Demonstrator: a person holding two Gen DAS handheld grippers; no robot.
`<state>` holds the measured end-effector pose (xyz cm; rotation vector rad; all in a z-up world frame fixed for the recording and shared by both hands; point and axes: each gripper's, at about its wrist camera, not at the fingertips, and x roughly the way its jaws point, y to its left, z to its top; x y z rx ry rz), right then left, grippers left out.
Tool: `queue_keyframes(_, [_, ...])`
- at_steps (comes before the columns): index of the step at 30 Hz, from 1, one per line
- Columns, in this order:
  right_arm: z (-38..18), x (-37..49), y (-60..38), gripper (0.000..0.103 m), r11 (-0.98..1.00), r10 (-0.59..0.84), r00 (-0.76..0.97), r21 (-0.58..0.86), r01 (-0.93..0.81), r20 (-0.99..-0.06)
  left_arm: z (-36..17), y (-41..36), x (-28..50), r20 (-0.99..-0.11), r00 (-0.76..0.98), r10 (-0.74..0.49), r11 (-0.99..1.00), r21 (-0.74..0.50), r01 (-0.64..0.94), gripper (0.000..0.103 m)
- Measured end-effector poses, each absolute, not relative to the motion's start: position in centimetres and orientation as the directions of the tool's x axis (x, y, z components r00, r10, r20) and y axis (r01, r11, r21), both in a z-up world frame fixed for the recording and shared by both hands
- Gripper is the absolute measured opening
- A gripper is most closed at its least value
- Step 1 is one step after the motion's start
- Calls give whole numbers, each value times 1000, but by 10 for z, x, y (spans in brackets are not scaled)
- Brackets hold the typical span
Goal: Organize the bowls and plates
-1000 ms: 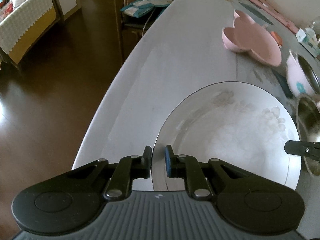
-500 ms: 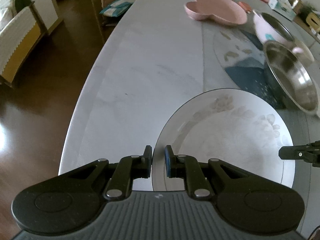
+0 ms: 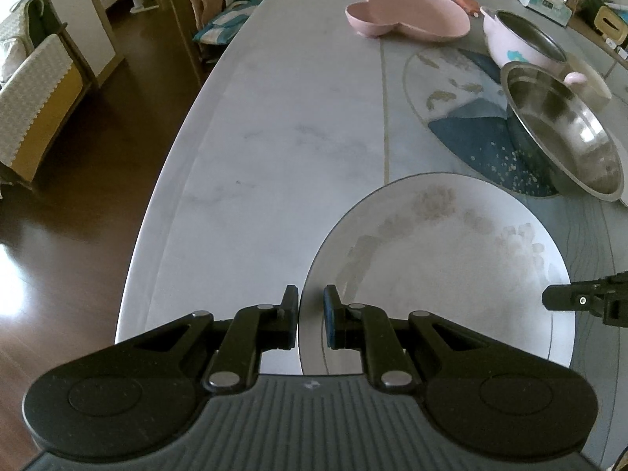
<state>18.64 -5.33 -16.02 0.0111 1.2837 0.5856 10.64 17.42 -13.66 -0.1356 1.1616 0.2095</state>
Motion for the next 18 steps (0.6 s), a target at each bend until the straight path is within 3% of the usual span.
queue_keyframes(13, [-135, 153, -70, 28, 861, 413, 257, 283, -422, -874, -107, 160, 77, -886, 453, 98, 978, 1, -208, 13])
queue_keyframes(18, [-108, 134, -80, 33, 860, 411, 329, 242, -449, -850, -80, 137, 70, -849, 527, 43, 988, -44, -150, 13])
